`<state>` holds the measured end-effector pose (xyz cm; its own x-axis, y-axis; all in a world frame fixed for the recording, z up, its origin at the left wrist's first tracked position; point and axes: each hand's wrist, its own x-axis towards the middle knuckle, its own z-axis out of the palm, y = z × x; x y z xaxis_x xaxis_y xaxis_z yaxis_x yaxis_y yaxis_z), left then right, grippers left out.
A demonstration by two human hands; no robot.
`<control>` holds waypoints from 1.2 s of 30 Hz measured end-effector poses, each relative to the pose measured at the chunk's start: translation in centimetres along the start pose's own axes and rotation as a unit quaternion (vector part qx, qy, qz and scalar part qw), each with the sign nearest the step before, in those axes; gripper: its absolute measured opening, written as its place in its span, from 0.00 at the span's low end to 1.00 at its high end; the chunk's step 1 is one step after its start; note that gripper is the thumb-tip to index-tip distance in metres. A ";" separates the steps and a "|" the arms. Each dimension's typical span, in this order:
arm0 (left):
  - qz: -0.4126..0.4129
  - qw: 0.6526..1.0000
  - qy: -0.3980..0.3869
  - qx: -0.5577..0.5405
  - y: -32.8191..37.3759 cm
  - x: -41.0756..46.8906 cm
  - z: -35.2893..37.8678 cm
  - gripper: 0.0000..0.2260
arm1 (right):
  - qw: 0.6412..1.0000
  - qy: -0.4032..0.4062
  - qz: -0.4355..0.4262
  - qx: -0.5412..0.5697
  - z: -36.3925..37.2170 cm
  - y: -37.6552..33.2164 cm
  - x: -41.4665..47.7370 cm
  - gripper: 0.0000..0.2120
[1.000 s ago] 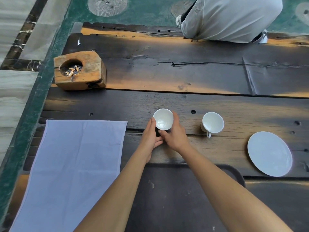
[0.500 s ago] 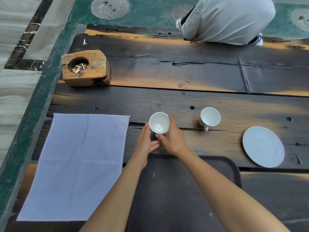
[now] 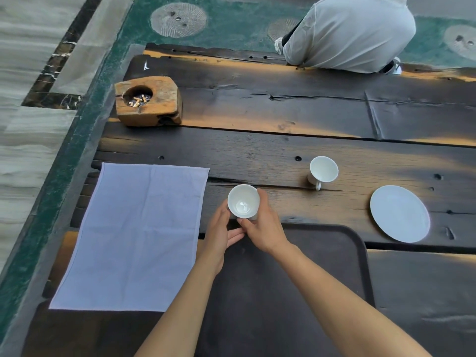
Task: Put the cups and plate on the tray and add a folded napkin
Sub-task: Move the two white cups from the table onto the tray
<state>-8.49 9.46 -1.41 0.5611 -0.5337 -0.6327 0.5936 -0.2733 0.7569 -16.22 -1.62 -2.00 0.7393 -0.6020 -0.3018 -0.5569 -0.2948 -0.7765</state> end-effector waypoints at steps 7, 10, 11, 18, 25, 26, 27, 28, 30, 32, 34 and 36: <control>-0.019 1.000 0.018 -0.010 -2.9 -3.1 -1.1 0.15 | 0.999 -0.018 0.039 0.003 1.6 0.5 -4.0 0.37; -0.026 0.999 0.029 -0.012 -4.0 -4.3 -1.6 0.15 | 0.998 -0.030 0.049 0.003 2.2 0.6 -5.4 0.37; -0.026 0.999 0.030 -0.010 -4.3 -4.7 -1.7 0.15 | 0.998 -0.031 0.050 0.005 2.4 0.7 -5.9 0.37; -0.051 0.998 0.043 -0.016 -5.8 -6.2 -2.3 0.17 | 0.997 -0.044 0.069 0.012 3.8 1.3 -7.9 0.38; -0.064 0.996 0.054 -0.022 -7.1 -7.1 -2.6 0.16 | 0.996 -0.051 0.077 0.010 4.6 1.4 -9.2 0.37; -0.064 0.996 0.054 -0.021 -7.2 -7.2 -2.7 0.16 | 0.996 -0.052 0.078 0.009 4.7 1.4 -9.3 0.37; -0.064 0.996 0.055 -0.020 -7.3 -7.3 -2.7 0.16 | 0.995 -0.052 0.079 0.007 4.8 1.4 -9.4 0.36; -0.064 0.996 0.055 -0.019 -7.3 -7.4 -2.7 0.16 | 0.995 -0.054 0.081 0.006 4.9 1.5 -9.5 0.36; -0.066 0.996 0.058 -0.019 -7.4 -7.4 -2.7 0.16 | 0.994 -0.056 0.089 0.006 5.1 1.6 -9.6 0.37; -0.070 0.995 0.063 -0.019 -7.5 -7.4 -2.7 0.16 | 0.993 -0.058 0.098 0.006 5.3 1.7 -9.7 0.38; -0.074 0.995 0.066 -0.016 -7.6 -7.5 -2.7 0.17 | 0.993 -0.059 0.104 0.007 5.4 1.8 -9.8 0.38; -0.075 0.995 0.071 -0.014 -7.7 -7.5 -2.7 0.17 | 0.992 -0.060 0.108 0.007 5.5 2.0 -9.8 0.39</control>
<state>-15.75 17.72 -2.94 0.5386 -0.3701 -0.7569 0.6924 -0.3174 0.6479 -22.50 7.71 -3.64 0.6440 -0.5569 -0.5245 -0.7023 -0.1586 -0.6940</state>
